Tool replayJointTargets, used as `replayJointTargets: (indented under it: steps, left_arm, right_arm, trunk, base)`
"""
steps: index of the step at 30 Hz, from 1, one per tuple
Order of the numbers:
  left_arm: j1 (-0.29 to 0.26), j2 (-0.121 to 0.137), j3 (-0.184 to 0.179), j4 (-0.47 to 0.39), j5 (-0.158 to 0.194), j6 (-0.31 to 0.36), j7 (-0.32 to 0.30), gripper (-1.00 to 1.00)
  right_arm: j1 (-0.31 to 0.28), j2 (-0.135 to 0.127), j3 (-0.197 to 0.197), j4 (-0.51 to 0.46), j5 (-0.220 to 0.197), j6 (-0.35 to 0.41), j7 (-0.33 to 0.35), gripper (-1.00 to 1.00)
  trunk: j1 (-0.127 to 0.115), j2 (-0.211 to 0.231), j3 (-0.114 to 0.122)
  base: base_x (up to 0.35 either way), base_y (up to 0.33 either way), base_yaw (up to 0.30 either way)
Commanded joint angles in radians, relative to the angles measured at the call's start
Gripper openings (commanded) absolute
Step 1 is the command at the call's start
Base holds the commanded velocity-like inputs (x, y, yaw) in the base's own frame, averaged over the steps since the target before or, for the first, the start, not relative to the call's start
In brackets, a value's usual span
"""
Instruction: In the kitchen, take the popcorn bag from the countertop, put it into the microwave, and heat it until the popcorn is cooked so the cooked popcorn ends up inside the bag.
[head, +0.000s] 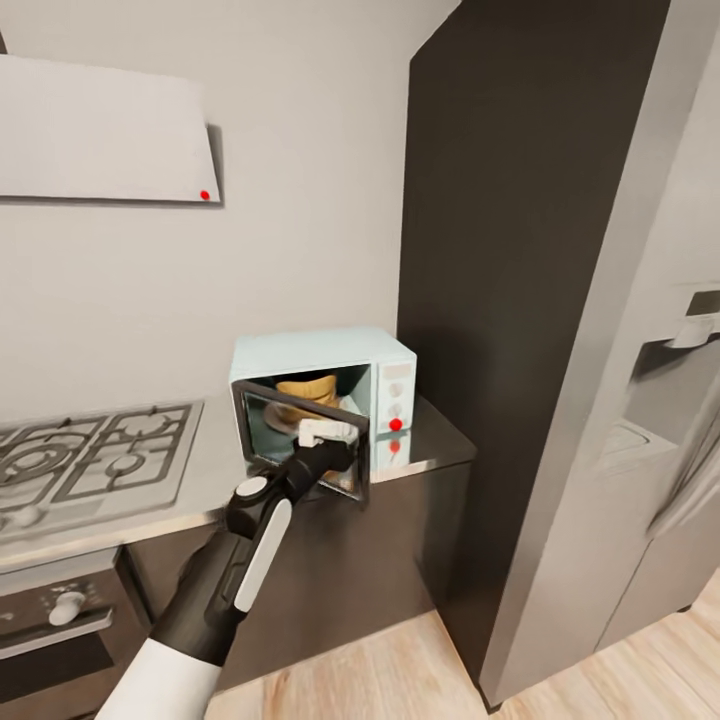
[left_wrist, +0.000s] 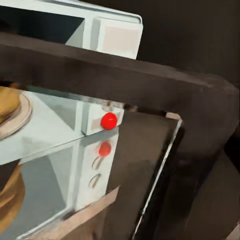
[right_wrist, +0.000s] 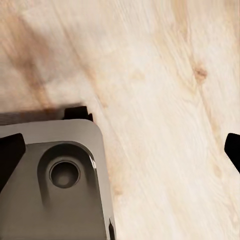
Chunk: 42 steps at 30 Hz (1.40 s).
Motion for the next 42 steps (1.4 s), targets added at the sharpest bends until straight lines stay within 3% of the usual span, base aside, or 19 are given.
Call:
replayJointTargets:
  steps: [1, 6, 26, 34, 38, 42]
  left_arm:
    - [-0.001, 0.000, 0.110, 0.000, -0.010, 0.003, 0.002, 1.00]
    - [-0.001, -0.001, 0.078, 0.000, -0.010, 0.001, 0.003, 1.00]
    - [-0.001, 0.000, 0.077, 0.029, -0.016, -0.002, 0.004, 1.00]
    - [-0.001, 0.001, 0.078, 0.027, -0.020, 0.000, 0.007, 1.00]
    - [-0.001, -0.003, 0.078, 0.019, -0.009, 0.010, 0.068, 1.00]
    - [-0.001, -0.005, 0.076, 0.020, -0.008, 0.013, 0.073, 1.00]
  right_arm:
    - [-0.001, 0.000, -0.002, 0.003, -0.005, -0.007, 0.000, 1.00]
    - [-0.001, -0.002, -0.002, 0.003, -0.005, -0.007, 0.002, 1.00]
    - [-0.002, -0.002, -0.002, 0.003, -0.001, -0.008, 0.002, 1.00]
    - [-0.002, -0.001, -0.002, 0.002, 0.001, -0.008, 0.002, 1.00]
    - [-0.002, -0.001, -0.002, 0.002, 0.002, -0.007, 0.002, 1.00]
    - [-0.002, -0.001, -0.001, 0.002, 0.002, -0.008, 0.002, 1.00]
  trunk:
    - [0.001, -0.001, -0.001]
    - [0.001, -0.001, -0.001]
    - [0.001, -0.001, -0.001]
    - [0.001, -0.001, -0.001]
    - [0.001, -0.001, -0.001]
    - [0.001, -0.001, -0.001]
  base:
    - [0.321, 0.000, 0.000]
    - [0.321, 0.000, 0.000]
    - [0.301, 0.000, 0.000]
    - [0.016, 0.000, 0.000]
    - [-0.241, -0.056, 0.000]
    - [-0.325, -0.001, 0.000]
